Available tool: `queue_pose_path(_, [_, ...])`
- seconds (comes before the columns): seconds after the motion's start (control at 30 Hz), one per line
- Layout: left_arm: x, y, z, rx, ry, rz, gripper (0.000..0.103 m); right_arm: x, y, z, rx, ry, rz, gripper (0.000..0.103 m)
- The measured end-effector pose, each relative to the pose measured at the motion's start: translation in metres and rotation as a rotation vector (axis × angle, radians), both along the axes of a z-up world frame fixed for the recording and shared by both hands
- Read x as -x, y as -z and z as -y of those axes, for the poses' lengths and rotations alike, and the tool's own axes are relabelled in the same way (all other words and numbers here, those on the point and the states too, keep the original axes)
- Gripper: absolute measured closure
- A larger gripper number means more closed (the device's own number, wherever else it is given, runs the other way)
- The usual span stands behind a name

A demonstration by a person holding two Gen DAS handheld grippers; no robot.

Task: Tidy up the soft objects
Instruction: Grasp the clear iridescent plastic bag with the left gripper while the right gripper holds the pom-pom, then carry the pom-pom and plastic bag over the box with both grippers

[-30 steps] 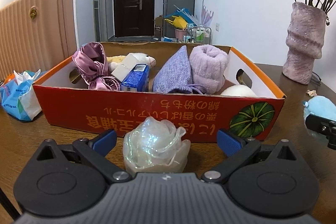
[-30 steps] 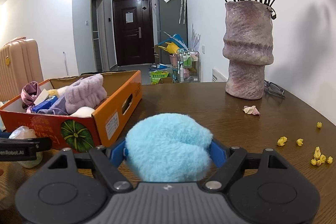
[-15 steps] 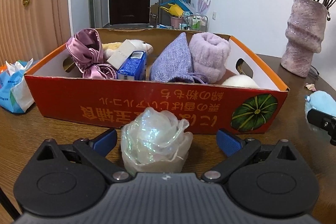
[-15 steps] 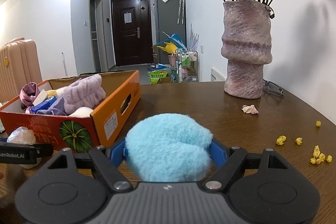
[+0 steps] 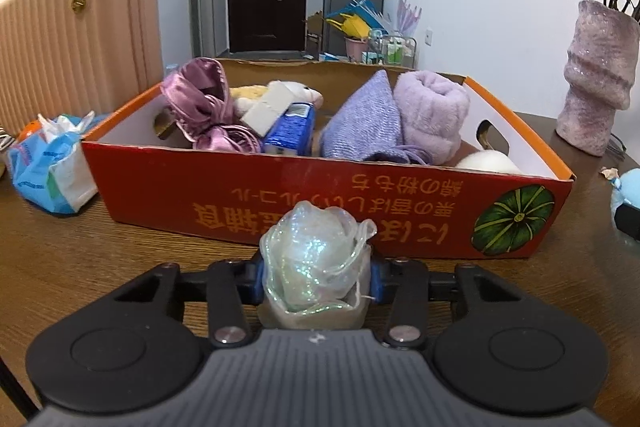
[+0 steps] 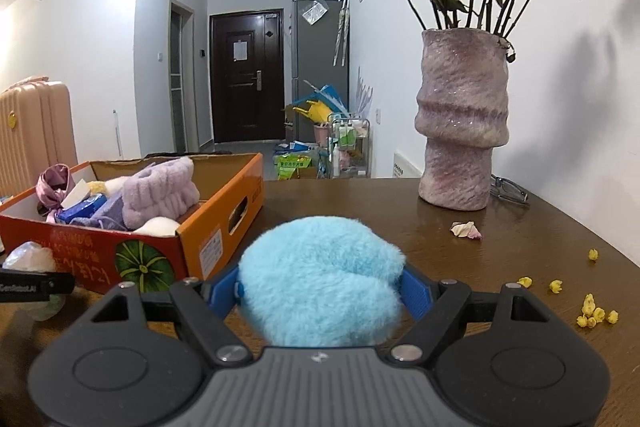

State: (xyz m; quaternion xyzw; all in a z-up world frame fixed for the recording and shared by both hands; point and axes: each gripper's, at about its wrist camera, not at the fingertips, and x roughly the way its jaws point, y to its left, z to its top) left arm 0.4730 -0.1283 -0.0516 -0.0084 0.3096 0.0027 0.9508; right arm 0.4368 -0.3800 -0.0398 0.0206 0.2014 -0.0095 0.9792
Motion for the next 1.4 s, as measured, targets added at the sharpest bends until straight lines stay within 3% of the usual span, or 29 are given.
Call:
queue_pose_path(0.77, [0.041, -0.021, -0.029, -0.022, -0.099, 0.139, 0.058, 0.032, -0.013, -0.061, -0.050, -0.041, 0.110, 0.023])
queue_pose_path(1.4, [0.052, -0.038, -0.058, 0.016, -0.166, 0.220, 0.058, 0.035, -0.018, -0.123, -0.038, -0.071, 0.195, 0.023])
